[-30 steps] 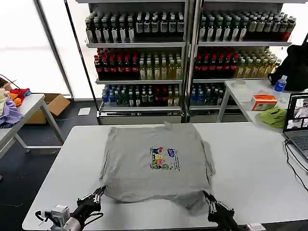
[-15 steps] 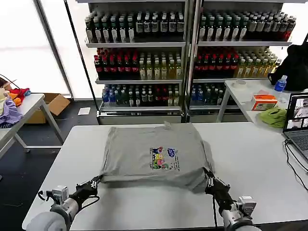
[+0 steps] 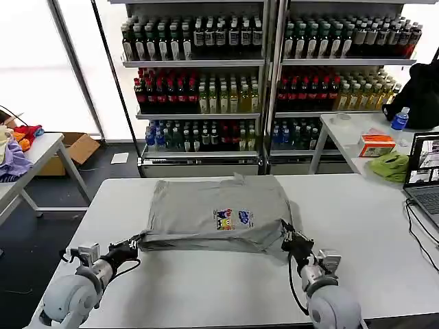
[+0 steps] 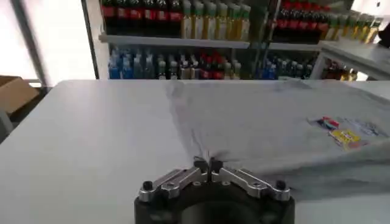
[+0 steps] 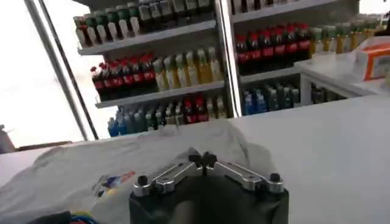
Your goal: Fold and organize the clothes.
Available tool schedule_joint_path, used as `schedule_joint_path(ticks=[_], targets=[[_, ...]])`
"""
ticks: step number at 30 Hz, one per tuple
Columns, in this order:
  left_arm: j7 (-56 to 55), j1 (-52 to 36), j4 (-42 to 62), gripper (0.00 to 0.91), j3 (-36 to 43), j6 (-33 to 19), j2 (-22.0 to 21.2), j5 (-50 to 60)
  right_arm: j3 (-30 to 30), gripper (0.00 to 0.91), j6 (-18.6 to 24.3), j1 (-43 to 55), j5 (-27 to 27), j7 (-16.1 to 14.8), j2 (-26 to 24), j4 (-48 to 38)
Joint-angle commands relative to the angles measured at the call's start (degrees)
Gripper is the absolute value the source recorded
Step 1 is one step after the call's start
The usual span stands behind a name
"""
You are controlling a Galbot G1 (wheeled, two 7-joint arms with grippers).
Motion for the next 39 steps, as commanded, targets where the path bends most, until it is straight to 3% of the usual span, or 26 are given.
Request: schedule_joint_path(ticks=[1, 2, 3, 4, 12, 20, 27, 33, 35, 39], targets=[[0.09, -7.10, 6.68, 0.030, 4.72, 0.15, 0.51, -0.61, -2.90, 0.000, -1.61, 9.72, -1.42, -0.19, -0.19, -7.35], [0.06, -7.56, 6.96, 0.030, 5.19, 0.16, 0.37, -0.61, -3.19, 0.000, -1.85, 10.53, -1.46, -0.17, -0.17, -8.13], [0.04, -8.33, 7.78, 0.292, 5.61, 0.16, 0.08, -0.54, -3.83, 0.453, -2.01, 12.12, -1.45, -0.62, -0.09, -10.21], [0.03, -8.78, 8.39, 0.907, 5.84, 0.17, -0.17, -0.53, -4.13, 0.907, -2.56, 13.35, -1.62, -1.23, -0.02, -11.27], [0.35, -10.51, 9.21, 0.907, 5.70, 0.05, -1.53, -0.38, -6.57, 0.907, -4.03, 17.38, -3.01, -1.57, 0.62, -15.73], [-0.63, -9.87, 8.42, 0.907, 1.46, -0.33, -0.44, -0.46, -4.84, 0.907, -4.30, 14.33, -1.85, -1.50, -0.94, -12.24], [-2.20, -4.03, 1.32, 0.907, -2.97, -1.76, 1.19, -0.31, -0.87, 0.907, -6.12, 4.35, 0.28, -1.81, -3.59, -1.35], [-3.53, 4.11, -3.24, 0.907, -3.12, -1.62, -0.24, 0.21, 2.36, 0.907, -7.70, -3.98, -2.88, 4.02, -3.70, 4.93], [-3.56, 5.08, -3.30, 0.907, -2.46, -1.38, -1.37, 0.64, 3.21, 0.907, -7.69, -5.34, -4.90, 3.97, -3.72, 5.06], [-3.44, 4.66, -1.47, 0.907, -1.30, -1.61, -3.66, 1.95, 5.20, 0.907, -7.66, -8.65, -3.17, 2.69, -3.86, 5.43]])
